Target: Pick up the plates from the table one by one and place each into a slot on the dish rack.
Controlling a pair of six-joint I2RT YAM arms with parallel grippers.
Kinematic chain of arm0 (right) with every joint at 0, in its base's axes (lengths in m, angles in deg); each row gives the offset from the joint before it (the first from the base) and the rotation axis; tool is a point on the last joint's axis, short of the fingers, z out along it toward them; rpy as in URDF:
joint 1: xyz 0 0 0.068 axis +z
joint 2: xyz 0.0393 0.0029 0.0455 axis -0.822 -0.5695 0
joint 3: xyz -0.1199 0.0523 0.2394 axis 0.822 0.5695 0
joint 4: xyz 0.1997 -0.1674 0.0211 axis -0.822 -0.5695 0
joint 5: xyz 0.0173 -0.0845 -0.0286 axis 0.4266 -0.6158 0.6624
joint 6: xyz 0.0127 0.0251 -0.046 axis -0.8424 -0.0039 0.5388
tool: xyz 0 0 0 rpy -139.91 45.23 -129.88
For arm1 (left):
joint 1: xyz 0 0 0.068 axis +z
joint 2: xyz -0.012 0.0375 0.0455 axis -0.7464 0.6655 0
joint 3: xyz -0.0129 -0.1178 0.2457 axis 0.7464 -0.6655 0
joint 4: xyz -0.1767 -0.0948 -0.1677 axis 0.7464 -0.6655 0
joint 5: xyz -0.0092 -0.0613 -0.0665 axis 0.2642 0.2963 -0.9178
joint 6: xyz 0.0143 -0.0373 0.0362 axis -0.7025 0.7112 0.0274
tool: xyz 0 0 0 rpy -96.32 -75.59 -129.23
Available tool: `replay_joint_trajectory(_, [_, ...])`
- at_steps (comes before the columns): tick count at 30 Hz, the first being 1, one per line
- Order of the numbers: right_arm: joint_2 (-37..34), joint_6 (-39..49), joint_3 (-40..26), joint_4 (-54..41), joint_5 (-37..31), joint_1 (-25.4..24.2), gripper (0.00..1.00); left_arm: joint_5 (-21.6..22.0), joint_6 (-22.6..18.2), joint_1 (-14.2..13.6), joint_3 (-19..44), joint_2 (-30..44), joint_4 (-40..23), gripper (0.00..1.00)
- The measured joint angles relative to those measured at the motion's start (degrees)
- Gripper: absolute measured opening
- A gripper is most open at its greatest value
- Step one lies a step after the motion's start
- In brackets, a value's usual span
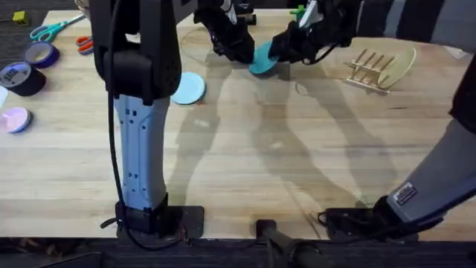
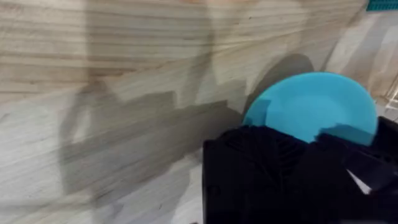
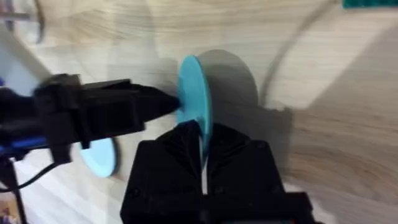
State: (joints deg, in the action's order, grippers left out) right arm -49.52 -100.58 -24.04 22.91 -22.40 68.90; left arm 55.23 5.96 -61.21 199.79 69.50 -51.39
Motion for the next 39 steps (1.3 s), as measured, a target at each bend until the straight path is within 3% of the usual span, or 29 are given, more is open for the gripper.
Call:
replay_joint_trajectory(5, [0.0,0.0,-0.8,-0.7,0.7,0.1,0.036,0.9,-2.0,0.0,0.1,-0.2,-0.6,0.041])
replay_joint_trajectory(11, [0.0,0.3,-0.8,-1.1,1.2,0.1,0.028,6.9,-4.7,0.0,0.1,-2.0,-6.4,0.042])
replay_joint_trajectory(27, [3.5,6.4,-0.8,-8.2,-0.2,0.2,0.029,17.6,-11.5,-1.0,0.0,-16.9,-22.3,0.045])
replay_joint_trajectory(33, [8.4,8.7,-0.8,-14.4,-5.0,0.0,0.029,19.0,-11.8,-2.1,0.0,-19.6,-25.7,0.045])
replay_joint_trajectory(39, [16.1,10.9,-0.8,-19.1,-8.4,-1.5,0.029,21.4,-12.0,-2.1,0.0,-27.2,-28.5,0.045])
